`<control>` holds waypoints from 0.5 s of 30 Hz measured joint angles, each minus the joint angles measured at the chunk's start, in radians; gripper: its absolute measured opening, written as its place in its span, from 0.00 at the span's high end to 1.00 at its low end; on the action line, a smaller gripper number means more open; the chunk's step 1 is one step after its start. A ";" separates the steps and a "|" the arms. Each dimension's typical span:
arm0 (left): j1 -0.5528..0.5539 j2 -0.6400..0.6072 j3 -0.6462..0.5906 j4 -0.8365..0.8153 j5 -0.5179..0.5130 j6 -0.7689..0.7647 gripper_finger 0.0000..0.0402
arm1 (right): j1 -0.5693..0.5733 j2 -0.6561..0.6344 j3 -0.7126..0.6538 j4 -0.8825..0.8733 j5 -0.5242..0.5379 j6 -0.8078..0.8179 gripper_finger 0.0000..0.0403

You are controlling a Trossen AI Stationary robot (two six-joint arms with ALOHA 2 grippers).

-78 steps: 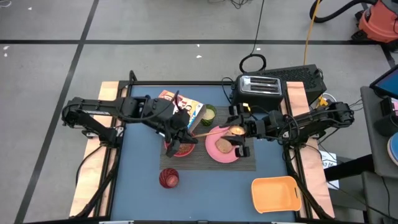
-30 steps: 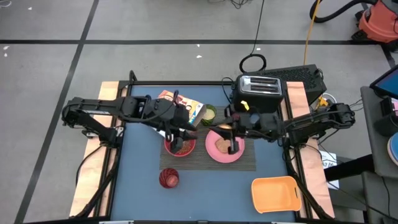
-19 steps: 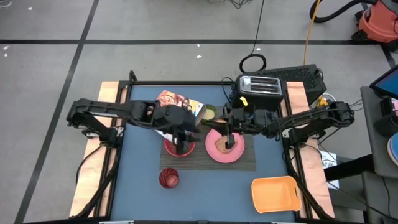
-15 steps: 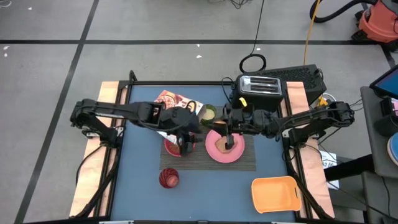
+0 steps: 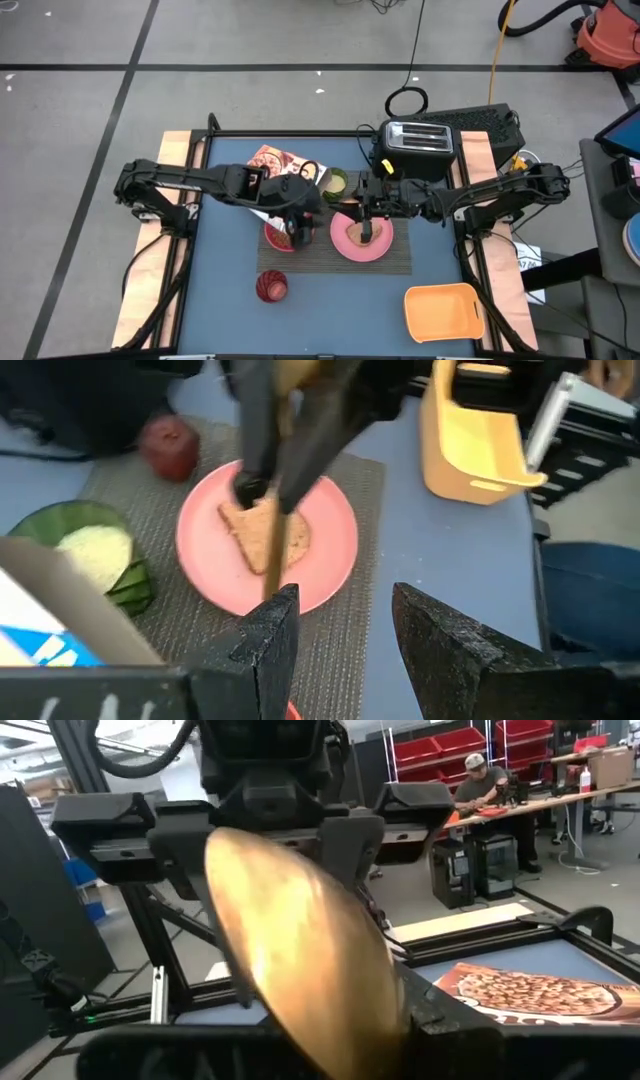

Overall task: Arrange a breakfast setting
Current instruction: Put the spoon on the left side of the placemat

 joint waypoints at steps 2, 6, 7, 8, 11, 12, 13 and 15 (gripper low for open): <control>-0.003 0.000 0.000 -0.012 -0.033 -0.026 0.58 | 0.000 0.000 0.000 0.005 0.000 0.007 0.95; -0.010 0.000 0.000 -0.027 -0.160 -0.042 0.58 | -0.001 0.000 0.000 0.036 0.010 0.048 0.95; -0.012 0.000 0.000 -0.027 -0.195 -0.046 0.58 | -0.001 0.000 0.000 0.041 0.030 0.049 0.95; -0.014 0.000 0.000 -0.024 -0.227 -0.054 0.58 | -0.001 0.000 0.000 0.046 0.057 0.049 0.95; -0.021 0.000 0.000 -0.024 -0.288 -0.060 0.58 | -0.001 0.000 0.000 0.072 0.148 0.058 0.95; -0.022 0.000 0.000 -0.024 -0.299 -0.057 0.58 | -0.002 0.000 0.000 0.079 0.167 0.060 0.95; -0.023 0.003 0.000 -0.023 -0.311 -0.057 0.58 | -0.002 0.000 0.000 0.086 0.183 0.060 0.95; -0.023 0.011 0.000 -0.022 -0.346 -0.055 0.58 | -0.002 0.000 0.000 0.100 0.212 0.061 0.95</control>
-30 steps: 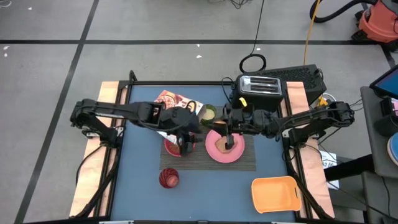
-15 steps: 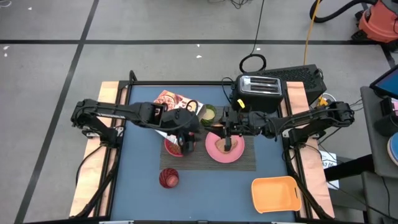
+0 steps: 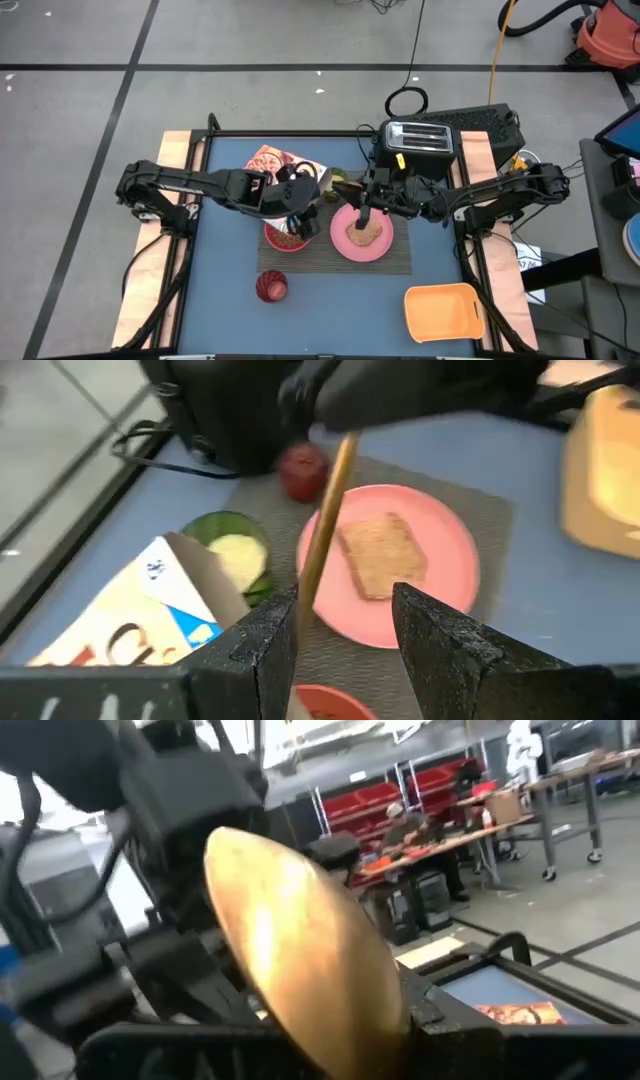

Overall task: Arrange a breakfast setting
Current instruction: Put the spoon on the left side of the placemat

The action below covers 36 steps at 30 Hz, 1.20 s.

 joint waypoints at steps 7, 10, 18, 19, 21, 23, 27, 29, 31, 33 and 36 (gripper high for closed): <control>-0.001 0.019 0.000 0.001 -0.165 0.062 0.58 | 0.001 0.000 0.000 0.072 0.059 0.001 0.95; 0.003 0.032 -0.001 0.023 -0.239 0.109 0.58 | 0.001 0.000 0.000 0.090 0.078 0.027 0.95; 0.007 0.078 -0.002 0.108 -0.372 0.234 0.58 | -0.002 0.000 0.000 0.158 0.140 0.036 0.95; 0.009 0.085 0.000 0.142 -0.383 0.246 0.58 | -0.002 0.000 0.000 0.163 0.145 0.043 0.95; 0.010 0.091 0.000 0.164 -0.401 0.270 0.58 | -0.002 0.000 0.000 0.164 0.179 0.051 0.95; 0.010 0.098 -0.002 0.197 -0.409 0.291 0.58 | -0.002 0.000 0.000 0.161 0.212 0.044 0.95; 0.010 0.103 -0.001 0.230 -0.443 0.314 0.58 | -0.002 0.000 0.000 0.156 0.215 0.038 0.95; 0.010 0.103 -0.001 0.233 -0.444 0.316 0.58 | -0.002 0.000 0.000 0.156 0.215 0.036 0.95; 0.010 0.103 -0.001 0.233 -0.444 0.316 0.60 | -0.002 0.000 0.000 0.156 0.215 0.024 0.95; 0.010 0.103 -0.001 0.233 -0.444 0.314 0.63 | -0.002 0.000 0.000 0.156 0.217 0.013 0.95; 0.010 0.103 -0.001 0.233 -0.445 0.316 0.71 | -0.002 0.000 0.000 0.156 0.217 0.013 0.95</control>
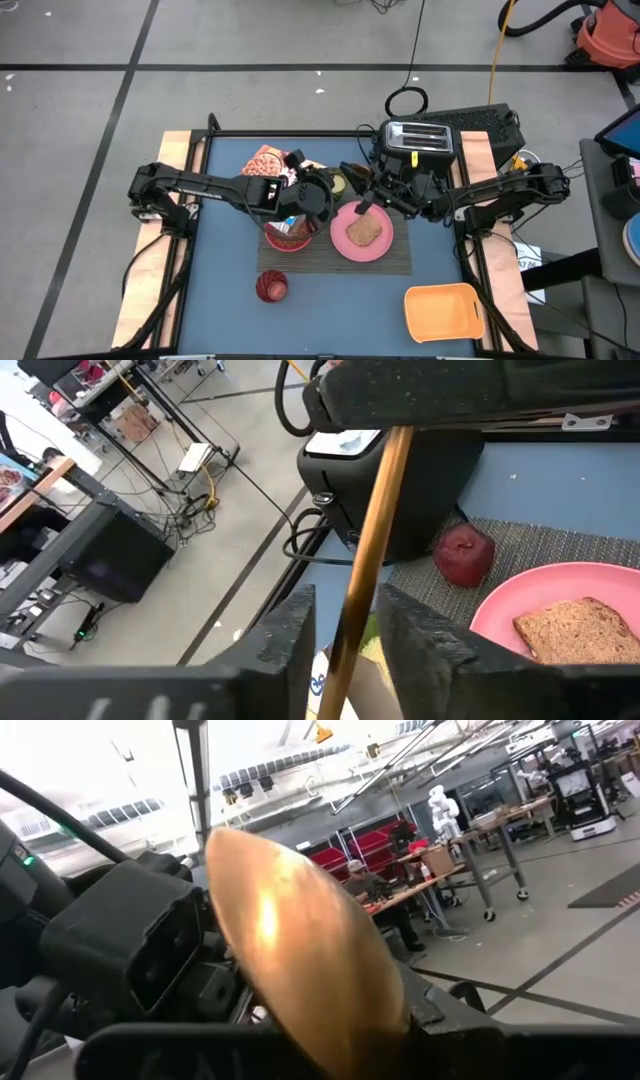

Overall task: Arrange a breakfast setting
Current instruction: Put the spoon on the left side of the placemat

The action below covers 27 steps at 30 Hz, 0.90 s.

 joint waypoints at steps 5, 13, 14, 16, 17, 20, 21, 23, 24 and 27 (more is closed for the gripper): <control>0.000 0.000 0.000 0.000 0.000 0.010 0.81 | 0.000 0.000 0.000 0.000 0.000 0.000 0.95; -0.001 0.000 0.000 -0.006 0.009 0.047 0.91 | 0.000 0.000 0.000 -0.003 -0.004 0.001 0.95; -0.001 0.000 0.000 -0.006 0.010 0.051 0.92 | 0.000 0.000 0.000 -0.002 -0.005 0.001 0.95; -0.001 0.000 0.000 -0.005 0.009 0.053 0.92 | 0.000 0.000 0.000 -0.002 -0.007 0.001 0.95; -0.001 0.000 0.000 -0.005 0.009 0.053 0.92 | 0.000 0.000 0.000 -0.002 -0.007 0.001 0.95; -0.001 0.000 0.000 0.002 0.011 0.045 0.93 | 0.000 0.000 0.000 0.003 -0.007 0.001 0.94; -0.001 0.000 0.000 0.003 0.010 0.042 0.93 | 0.000 0.000 0.000 0.004 -0.007 0.001 0.93; -0.001 0.000 0.000 0.003 0.008 0.038 0.93 | 0.000 0.000 0.000 0.003 -0.006 0.000 0.91; 0.000 0.000 0.000 0.003 0.003 0.038 0.93 | 0.000 0.000 0.000 0.003 -0.006 0.000 0.91; 0.001 -0.001 0.000 0.002 -0.007 0.036 0.93 | 0.000 0.000 0.000 0.000 -0.007 0.000 0.89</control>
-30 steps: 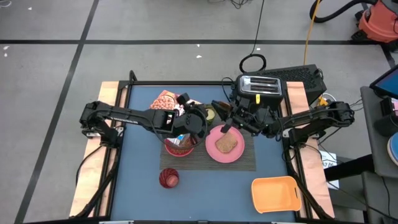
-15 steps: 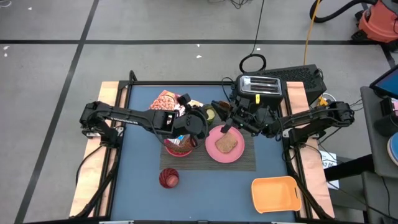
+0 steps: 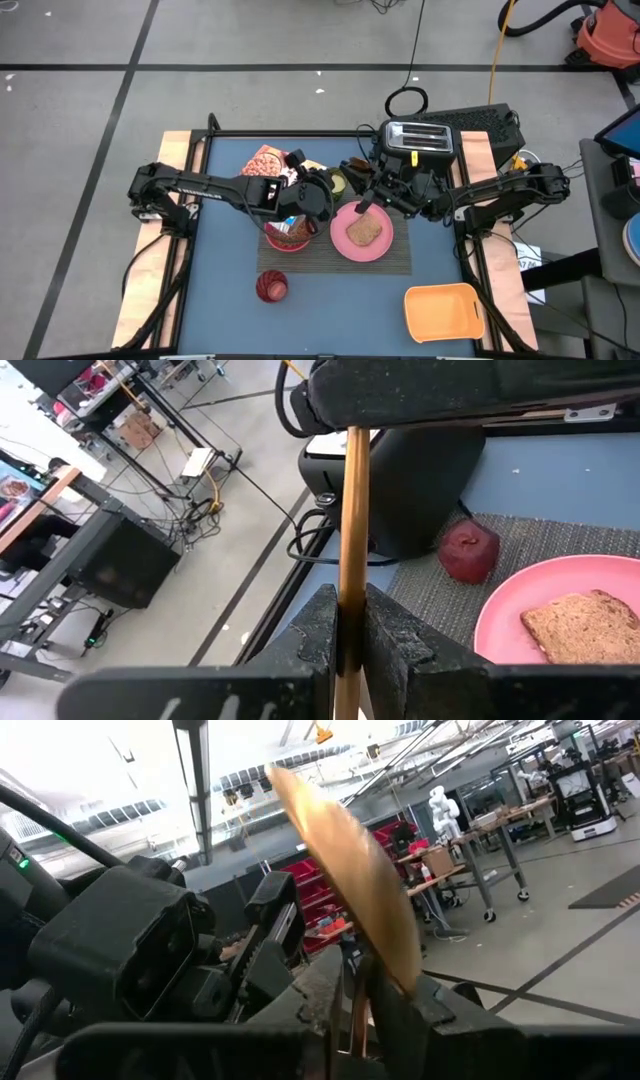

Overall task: Arrange a breakfast setting
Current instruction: Put the spoon on the left side of the placemat

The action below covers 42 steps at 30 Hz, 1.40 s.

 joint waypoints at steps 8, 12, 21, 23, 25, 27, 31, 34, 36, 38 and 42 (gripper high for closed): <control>0.000 0.000 0.000 -0.002 0.000 0.001 0.93 | 0.000 0.000 0.000 0.000 -0.004 -0.003 0.83; 0.000 0.000 0.000 -0.004 0.002 0.001 0.93 | -0.002 0.000 0.000 0.000 -0.048 -0.017 0.77; 0.000 -0.006 0.000 -0.005 0.007 0.001 0.93 | -0.001 0.000 0.000 0.000 -0.058 -0.027 0.58; 0.000 -0.016 0.000 -0.007 0.009 -0.011 0.93 | -0.001 -0.001 0.000 0.000 -0.059 -0.067 0.54; 0.000 -0.037 0.000 -0.023 0.010 -0.025 0.93 | -0.001 -0.009 0.000 -0.009 -0.058 -0.112 0.51; 0.000 -0.059 0.000 -0.043 0.013 -0.049 0.93 | -0.001 -0.019 0.000 -0.016 -0.058 -0.143 0.50; -0.003 -0.113 0.000 -0.127 0.025 -0.125 0.93 | 0.001 -0.067 0.000 -0.090 -0.058 -0.182 0.48; -0.006 -0.169 0.001 -0.215 0.077 -0.233 0.93 | 0.001 -0.111 0.000 -0.180 -0.058 -0.194 0.48; -0.012 -0.211 0.001 -0.310 0.147 -0.346 0.93 | 0.001 -0.141 0.000 -0.239 -0.057 -0.194 0.48; -0.017 -0.246 0.001 -0.409 0.237 -0.484 0.93 | 0.001 -0.168 0.000 -0.291 -0.057 -0.194 0.48; -0.043 -0.311 0.001 -0.639 0.463 -0.772 0.93 | 0.001 -0.207 0.000 -0.362 -0.056 -0.194 0.48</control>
